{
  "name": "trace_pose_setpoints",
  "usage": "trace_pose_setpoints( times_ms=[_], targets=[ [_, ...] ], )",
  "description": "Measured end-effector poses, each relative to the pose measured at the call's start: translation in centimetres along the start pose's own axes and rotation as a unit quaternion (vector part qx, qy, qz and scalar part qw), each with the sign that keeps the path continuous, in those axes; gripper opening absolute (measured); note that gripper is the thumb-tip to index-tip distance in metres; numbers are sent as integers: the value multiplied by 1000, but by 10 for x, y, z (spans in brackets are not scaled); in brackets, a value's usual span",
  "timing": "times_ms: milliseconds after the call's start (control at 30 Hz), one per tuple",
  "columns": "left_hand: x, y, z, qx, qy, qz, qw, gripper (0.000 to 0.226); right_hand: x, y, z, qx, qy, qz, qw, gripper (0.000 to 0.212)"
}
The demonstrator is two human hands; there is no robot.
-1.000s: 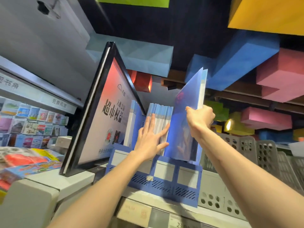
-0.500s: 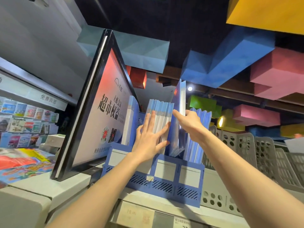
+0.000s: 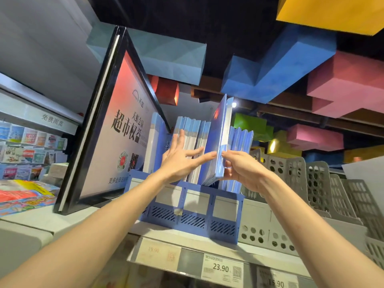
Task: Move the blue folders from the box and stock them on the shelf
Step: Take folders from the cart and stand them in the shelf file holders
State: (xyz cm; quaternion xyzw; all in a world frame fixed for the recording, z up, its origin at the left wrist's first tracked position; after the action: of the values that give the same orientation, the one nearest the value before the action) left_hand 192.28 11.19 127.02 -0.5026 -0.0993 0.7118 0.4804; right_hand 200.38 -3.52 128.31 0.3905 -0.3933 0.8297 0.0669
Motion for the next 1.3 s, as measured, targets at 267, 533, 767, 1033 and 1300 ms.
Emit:
trace_pose_setpoints(
  times_ms=[267,533,767,1033,1300],
  targets=[
    [2,4,7,-19,-58,-49,997,78,-5,-13,-3,-82,27,53,995,37],
    [16,-8,5,-121,-119,-114,979,77,-23,-25,-27,-147,-15,88,985,48],
    [21,-11,2,-144,-71,-132,978,80,-45,-23,-41,-176,-34,81,980,49],
    [26,-11,-2,-119,-64,-144,980,77,-58,-23,-30,-123,106,12,987,28],
    [24,-9,-4,-117,-61,-135,982,78,-49,-15,-32,-65,184,42,980,22]
  ],
)
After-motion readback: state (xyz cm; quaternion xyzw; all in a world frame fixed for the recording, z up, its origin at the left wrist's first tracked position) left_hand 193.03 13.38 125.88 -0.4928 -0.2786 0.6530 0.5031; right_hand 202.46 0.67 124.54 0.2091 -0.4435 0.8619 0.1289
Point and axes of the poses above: each hand's wrist, its own y-axis away from the middle knuckle, its own z-axis out of the back of the hand, x = y × z, the point moved 8 cm from there along -y, towards the middle knuckle, and after that the axes turned 11 degrees about z, right-handed, at the moved point
